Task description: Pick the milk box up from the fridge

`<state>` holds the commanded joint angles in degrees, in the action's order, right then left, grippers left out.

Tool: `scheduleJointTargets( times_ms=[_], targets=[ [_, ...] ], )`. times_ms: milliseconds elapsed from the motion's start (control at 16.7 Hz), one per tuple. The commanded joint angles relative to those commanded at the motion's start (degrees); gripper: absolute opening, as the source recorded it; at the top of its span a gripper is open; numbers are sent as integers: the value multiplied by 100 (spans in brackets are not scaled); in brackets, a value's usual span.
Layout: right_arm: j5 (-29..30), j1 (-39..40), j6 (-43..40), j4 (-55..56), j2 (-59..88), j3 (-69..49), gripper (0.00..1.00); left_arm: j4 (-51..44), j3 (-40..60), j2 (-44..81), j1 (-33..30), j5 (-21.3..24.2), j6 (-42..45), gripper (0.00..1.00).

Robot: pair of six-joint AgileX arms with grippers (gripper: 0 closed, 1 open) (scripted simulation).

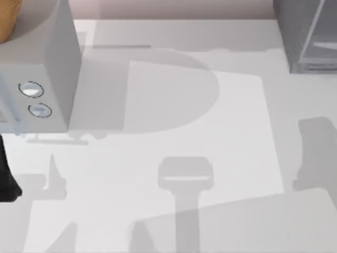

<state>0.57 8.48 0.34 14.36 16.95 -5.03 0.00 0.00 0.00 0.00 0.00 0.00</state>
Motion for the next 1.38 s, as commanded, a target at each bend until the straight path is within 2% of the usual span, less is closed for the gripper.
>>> scheduleJointTargets(
  times_ms=[600, 840, 1140, 1380],
  targets=[
    [236, 2330, 104, 3808, 5482, -1231, 0, 0, 0, 0, 0, 0, 0, 100],
    [316, 3138, 118, 5147, 7232, -1681, 0, 0, 0, 0, 0, 0, 0, 100],
    [381, 3774, 82, 6243, 8588, -2075, 0, 0, 0, 0, 0, 0, 0, 100],
    [390, 3869, 71, 6406, 8784, -2135, 0, 0, 0, 0, 0, 0, 0, 100]
  ],
)
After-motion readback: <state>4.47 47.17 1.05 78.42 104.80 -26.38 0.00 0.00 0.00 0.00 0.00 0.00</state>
